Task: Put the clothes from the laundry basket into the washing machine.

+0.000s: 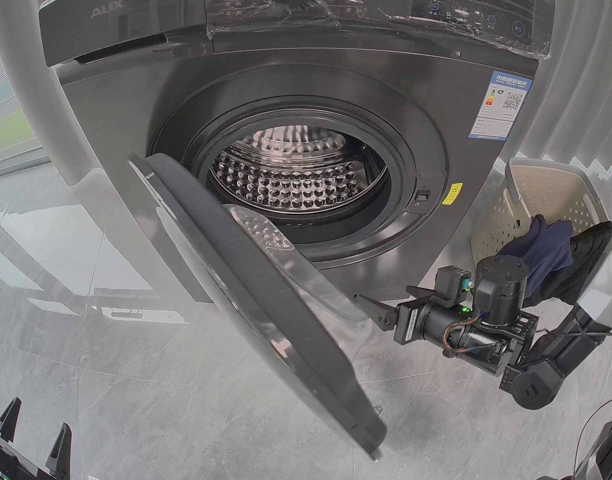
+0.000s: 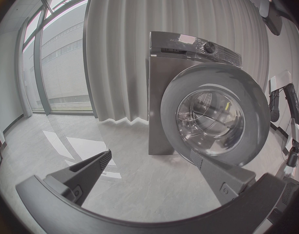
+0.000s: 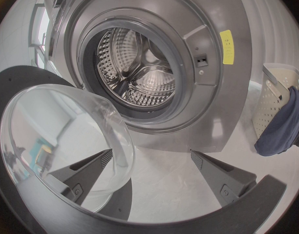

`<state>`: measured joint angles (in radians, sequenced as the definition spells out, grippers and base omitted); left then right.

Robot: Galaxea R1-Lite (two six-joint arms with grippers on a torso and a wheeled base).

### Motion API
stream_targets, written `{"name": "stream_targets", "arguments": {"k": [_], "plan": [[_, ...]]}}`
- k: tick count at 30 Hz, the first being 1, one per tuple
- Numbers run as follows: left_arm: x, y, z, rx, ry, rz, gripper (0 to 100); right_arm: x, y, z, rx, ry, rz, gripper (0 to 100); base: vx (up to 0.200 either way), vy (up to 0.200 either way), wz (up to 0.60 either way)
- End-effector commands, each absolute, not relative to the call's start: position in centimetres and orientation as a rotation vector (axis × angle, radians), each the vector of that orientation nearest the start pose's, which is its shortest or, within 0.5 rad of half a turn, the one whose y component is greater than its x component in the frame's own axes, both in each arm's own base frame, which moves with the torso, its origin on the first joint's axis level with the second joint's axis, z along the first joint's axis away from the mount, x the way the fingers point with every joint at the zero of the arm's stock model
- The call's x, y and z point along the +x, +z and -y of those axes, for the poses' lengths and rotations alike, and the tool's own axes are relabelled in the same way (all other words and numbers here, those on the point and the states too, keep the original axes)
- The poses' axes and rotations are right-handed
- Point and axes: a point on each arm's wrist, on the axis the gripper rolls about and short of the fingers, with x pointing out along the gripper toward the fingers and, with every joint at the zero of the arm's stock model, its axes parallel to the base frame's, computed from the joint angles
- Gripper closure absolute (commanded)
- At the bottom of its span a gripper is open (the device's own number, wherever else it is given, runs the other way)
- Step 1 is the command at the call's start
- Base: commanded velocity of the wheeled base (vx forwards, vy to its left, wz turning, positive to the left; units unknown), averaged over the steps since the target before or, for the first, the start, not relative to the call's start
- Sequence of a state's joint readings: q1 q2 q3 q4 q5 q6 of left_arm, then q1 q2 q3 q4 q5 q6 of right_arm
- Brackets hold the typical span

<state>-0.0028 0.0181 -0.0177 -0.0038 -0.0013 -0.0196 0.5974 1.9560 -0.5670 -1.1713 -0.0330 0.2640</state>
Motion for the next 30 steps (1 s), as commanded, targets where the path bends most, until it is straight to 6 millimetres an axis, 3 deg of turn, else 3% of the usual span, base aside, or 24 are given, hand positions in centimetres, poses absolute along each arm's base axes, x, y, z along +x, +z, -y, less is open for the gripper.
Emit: {"name": "stream_targets", "arguments": {"k": [1,7,10,15,25,30], "plan": [[-2.3,7.6,0.0,-0.020,-0.005,0.003,0,25.0,8.1,-19.1,0.153,0.578,-0.351,0,0.000,0.000,0.00],[-2.3,7.6,0.0,-0.020,-0.005,0.003,0,23.4,7.9,-19.6,0.153,0.634,-0.338,0,0.000,0.000,0.00],[-2.3,7.6,0.0,-0.020,-0.005,0.003,0,23.7,8.1,-19.7,0.162,0.635,-0.311,0,0.000,0.000,0.00],[-2.3,7.6,0.0,-0.020,-0.005,0.003,0,24.8,8.0,-20.5,0.167,0.635,-0.298,0,-0.200,0.000,0.00],[-2.3,7.6,0.0,-0.020,-0.005,0.001,0,24.9,6.4,-25.0,0.153,0.731,-0.304,0,-0.200,0.000,0.00],[-2.3,7.6,0.0,-0.020,-0.005,0.003,0,24.7,6.1,-26.8,0.153,0.769,-0.292,0,0.000,0.000,0.00]]}}
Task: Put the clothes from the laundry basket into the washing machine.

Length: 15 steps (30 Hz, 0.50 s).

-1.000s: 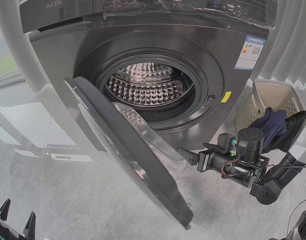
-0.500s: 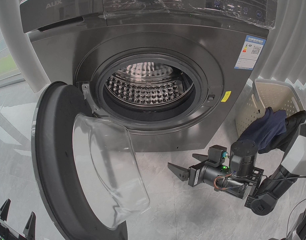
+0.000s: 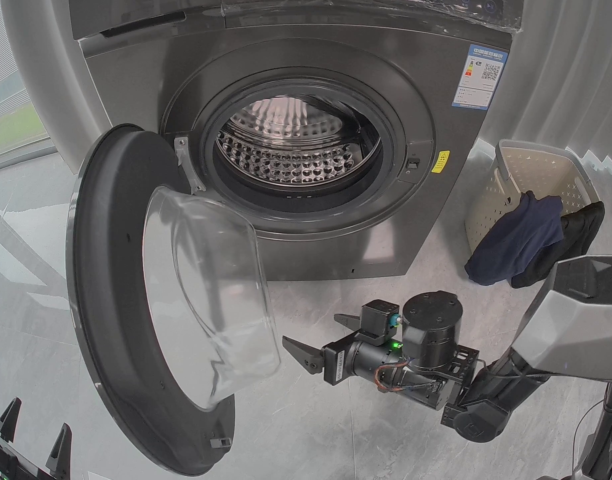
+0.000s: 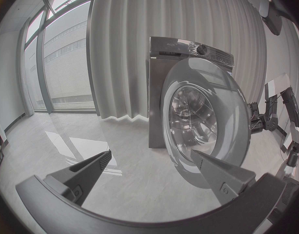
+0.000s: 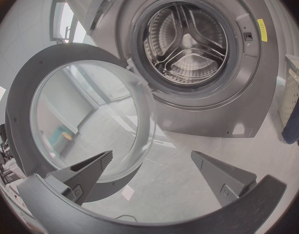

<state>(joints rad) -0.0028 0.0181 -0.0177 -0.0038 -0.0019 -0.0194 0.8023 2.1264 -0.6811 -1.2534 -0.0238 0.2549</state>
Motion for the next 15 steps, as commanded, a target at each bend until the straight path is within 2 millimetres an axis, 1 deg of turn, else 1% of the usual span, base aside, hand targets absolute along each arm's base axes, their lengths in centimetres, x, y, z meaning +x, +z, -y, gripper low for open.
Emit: {"name": "stream_targets", "arguments": {"k": [1,4,7,10,15], "plan": [[-2.3,7.6,0.0,-0.020,-0.005,0.003,0,24.7,5.9,-27.5,0.150,0.780,-0.291,0,0.000,0.000,0.00],[-2.3,7.6,0.0,-0.020,-0.005,0.003,0,24.5,5.6,-28.1,0.151,0.792,-0.283,0,0.000,0.000,0.00],[-2.3,7.6,0.0,-0.020,-0.005,0.003,0,24.6,5.7,-28.1,0.153,0.792,-0.277,0,0.000,0.000,0.00],[-2.3,7.6,0.0,-0.020,-0.005,0.003,0,25.1,6.2,-27.8,0.162,0.777,-0.261,0,-0.200,0.000,0.00],[-2.3,7.6,0.0,-0.020,-0.005,0.003,0,25.7,6.5,-28.3,0.173,0.779,-0.240,0,0.000,0.000,0.00]]}}
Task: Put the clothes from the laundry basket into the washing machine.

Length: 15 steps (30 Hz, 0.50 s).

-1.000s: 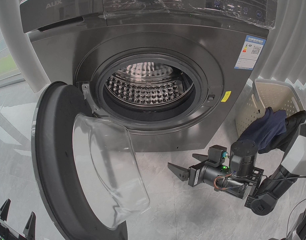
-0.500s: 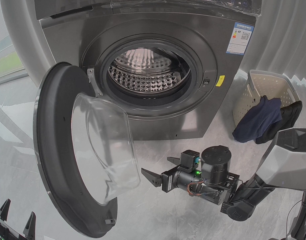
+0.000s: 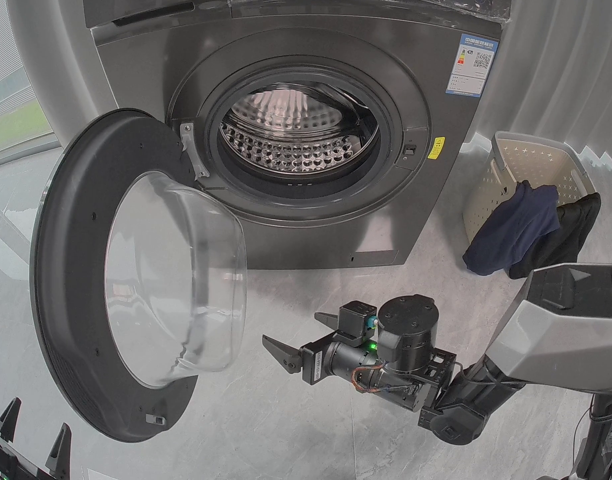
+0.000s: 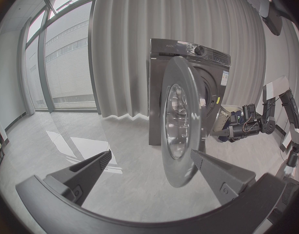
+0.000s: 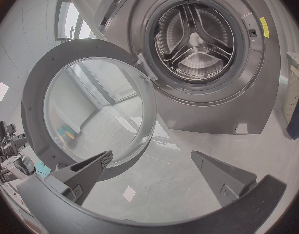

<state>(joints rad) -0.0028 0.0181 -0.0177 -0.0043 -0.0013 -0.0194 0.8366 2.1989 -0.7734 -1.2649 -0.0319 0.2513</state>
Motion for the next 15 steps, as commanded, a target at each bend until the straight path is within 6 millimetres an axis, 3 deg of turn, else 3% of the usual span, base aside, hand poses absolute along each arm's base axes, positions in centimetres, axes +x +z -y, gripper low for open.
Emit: {"name": "stream_targets", "arguments": {"k": [1,8,15], "plan": [[-2.3,7.6,0.0,-0.020,-0.005,0.003,0,25.8,6.6,-28.4,0.175,0.780,-0.236,0,0.000,0.000,0.00],[-2.3,7.6,0.0,-0.020,-0.005,0.003,0,27.4,5.4,-30.6,0.183,0.789,-0.215,0,0.000,0.000,0.00],[-2.3,7.6,0.0,-0.020,-0.005,0.003,0,28.4,4.2,-34.0,0.204,0.831,-0.173,0,0.000,0.000,0.00]]}}
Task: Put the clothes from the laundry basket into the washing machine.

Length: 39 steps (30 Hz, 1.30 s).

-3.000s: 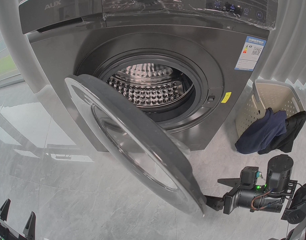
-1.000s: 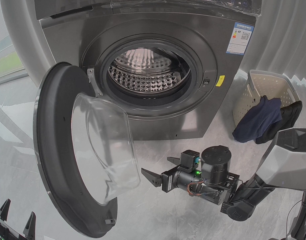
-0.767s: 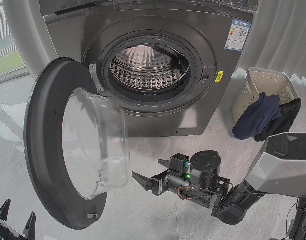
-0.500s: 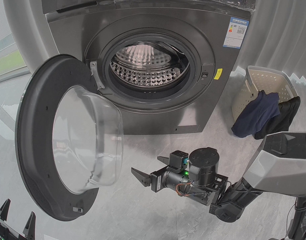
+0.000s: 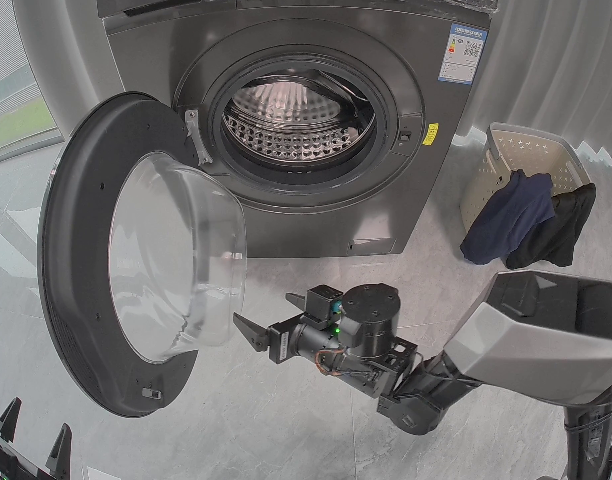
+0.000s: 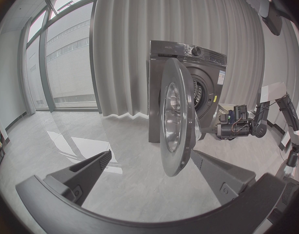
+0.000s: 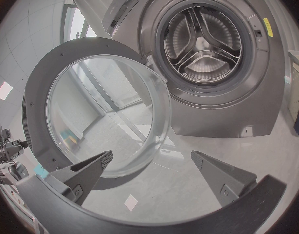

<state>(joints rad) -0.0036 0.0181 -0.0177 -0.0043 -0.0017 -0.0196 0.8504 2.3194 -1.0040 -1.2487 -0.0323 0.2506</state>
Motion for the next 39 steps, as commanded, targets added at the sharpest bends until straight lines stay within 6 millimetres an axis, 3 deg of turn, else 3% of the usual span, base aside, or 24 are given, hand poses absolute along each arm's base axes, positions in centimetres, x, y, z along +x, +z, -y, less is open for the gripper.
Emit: {"name": "stream_targets", "arguments": {"k": [1,5,13,18,27,31,33,38,39], "plan": [[-2.3,7.6,0.0,-0.020,-0.005,0.003,0,28.2,4.1,-35.0,0.210,0.849,-0.159,0,0.000,0.000,0.00],[-2.3,7.6,0.0,-0.021,-0.005,0.003,0,28.4,4.4,-35.6,0.222,0.843,-0.134,0,0.000,0.000,0.00],[-2.3,7.6,0.0,-0.020,-0.005,0.003,0,30.9,6.3,-35.0,0.242,0.795,-0.109,0,0.000,0.000,0.00],[-2.3,7.6,0.0,-0.020,-0.005,0.003,0,31.6,7.0,-36.8,0.251,0.810,-0.093,0,0.000,0.000,0.00],[-2.3,7.6,0.0,-0.020,-0.005,0.003,0,31.1,4.6,-42.7,0.252,0.856,-0.095,0,0.000,0.000,0.00],[-2.3,7.6,0.0,-0.021,-0.005,0.003,0,31.5,4.4,-43.8,0.275,0.852,-0.056,0,0.000,0.000,0.00],[-2.3,7.6,0.0,-0.021,-0.005,0.003,0,31.7,4.8,-43.8,0.282,0.843,-0.044,0,0.000,0.000,0.00],[-2.3,7.6,0.0,-0.020,-0.005,0.003,0,33.0,8.8,-41.5,0.318,0.774,0.021,0,0.000,0.000,0.00],[-2.3,7.6,0.0,-0.021,-0.005,0.003,0,33.3,10.6,-39.4,0.312,0.738,0.020,0,0.000,0.000,0.00]]}}
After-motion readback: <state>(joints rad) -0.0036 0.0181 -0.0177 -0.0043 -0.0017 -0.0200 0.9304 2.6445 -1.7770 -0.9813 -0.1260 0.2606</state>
